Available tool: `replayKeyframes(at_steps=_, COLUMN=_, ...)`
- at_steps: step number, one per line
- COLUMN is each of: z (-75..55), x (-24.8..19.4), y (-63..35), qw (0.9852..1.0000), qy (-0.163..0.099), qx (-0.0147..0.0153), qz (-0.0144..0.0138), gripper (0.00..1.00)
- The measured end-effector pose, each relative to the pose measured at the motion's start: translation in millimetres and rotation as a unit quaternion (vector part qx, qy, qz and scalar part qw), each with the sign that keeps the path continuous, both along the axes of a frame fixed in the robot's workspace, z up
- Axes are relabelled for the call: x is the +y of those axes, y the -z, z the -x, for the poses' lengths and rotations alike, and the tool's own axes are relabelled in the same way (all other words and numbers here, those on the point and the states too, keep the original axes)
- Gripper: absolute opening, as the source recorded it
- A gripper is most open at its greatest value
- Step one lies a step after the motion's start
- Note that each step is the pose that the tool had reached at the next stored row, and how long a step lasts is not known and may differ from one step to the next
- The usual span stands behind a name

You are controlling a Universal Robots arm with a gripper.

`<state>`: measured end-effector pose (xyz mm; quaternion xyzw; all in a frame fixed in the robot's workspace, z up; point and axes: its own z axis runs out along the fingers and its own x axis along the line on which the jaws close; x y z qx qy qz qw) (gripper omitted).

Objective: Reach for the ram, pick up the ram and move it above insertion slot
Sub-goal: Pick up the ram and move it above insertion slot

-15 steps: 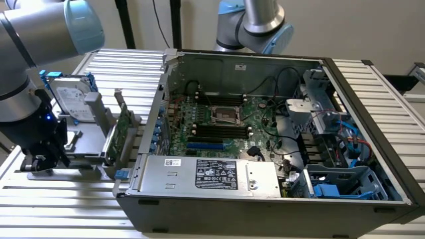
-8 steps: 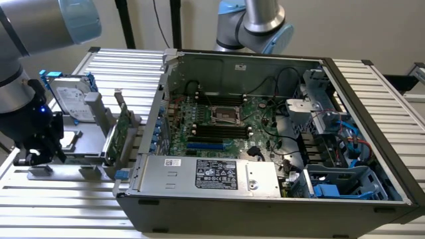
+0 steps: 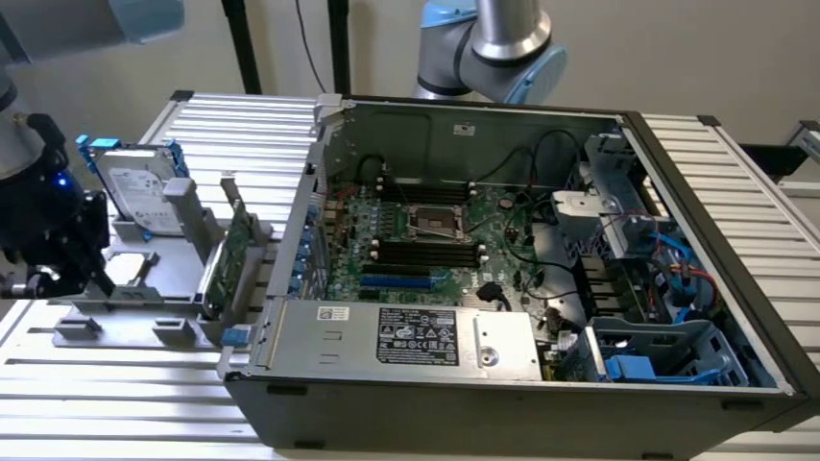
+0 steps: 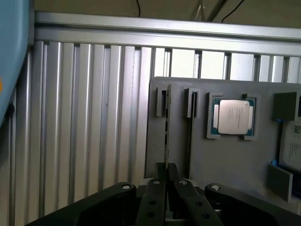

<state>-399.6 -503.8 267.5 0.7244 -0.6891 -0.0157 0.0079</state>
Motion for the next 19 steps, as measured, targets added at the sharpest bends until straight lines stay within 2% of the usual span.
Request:
replayKeyframes(at_steps=15, z=-23.2, x=0.8, y=-45.7, qw=0.9999, qy=-0.01, qx=0.0087, qz=-0.0059, gripper=0.13)
replayKeyframes(at_steps=19, z=-26.6, x=3.2, y=-53.7, qw=0.9998, qy=-0.012, qx=0.0117, qz=-0.007, gripper=0.13)
